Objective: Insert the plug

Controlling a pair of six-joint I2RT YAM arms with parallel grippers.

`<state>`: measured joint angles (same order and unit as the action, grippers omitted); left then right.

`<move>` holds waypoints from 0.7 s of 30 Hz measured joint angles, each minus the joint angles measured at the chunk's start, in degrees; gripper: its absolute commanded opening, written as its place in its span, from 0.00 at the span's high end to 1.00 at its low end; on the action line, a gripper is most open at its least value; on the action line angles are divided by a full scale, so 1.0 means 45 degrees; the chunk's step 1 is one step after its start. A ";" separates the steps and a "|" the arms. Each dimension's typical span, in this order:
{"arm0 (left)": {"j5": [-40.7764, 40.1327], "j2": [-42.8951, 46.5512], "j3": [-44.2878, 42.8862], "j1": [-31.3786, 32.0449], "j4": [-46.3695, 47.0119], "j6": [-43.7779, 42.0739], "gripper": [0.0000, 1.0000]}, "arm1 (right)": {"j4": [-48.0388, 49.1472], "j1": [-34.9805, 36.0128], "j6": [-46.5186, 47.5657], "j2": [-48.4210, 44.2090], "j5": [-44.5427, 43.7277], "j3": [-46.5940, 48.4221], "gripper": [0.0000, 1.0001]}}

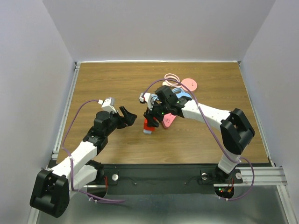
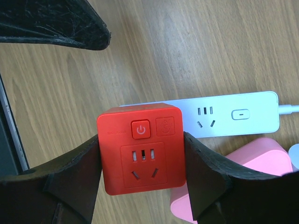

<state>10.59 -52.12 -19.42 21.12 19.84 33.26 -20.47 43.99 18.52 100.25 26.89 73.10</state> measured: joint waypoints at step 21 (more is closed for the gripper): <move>0.0136 0.0000 0.0000 -0.0053 0.0010 -0.0005 0.12 | 0.0311 0.0005 0.0039 0.0189 -0.0053 0.0000 0.99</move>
<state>11.20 -52.12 -19.42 20.88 19.88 33.23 -19.07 44.01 18.70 101.10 26.65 73.10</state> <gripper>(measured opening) 0.879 0.679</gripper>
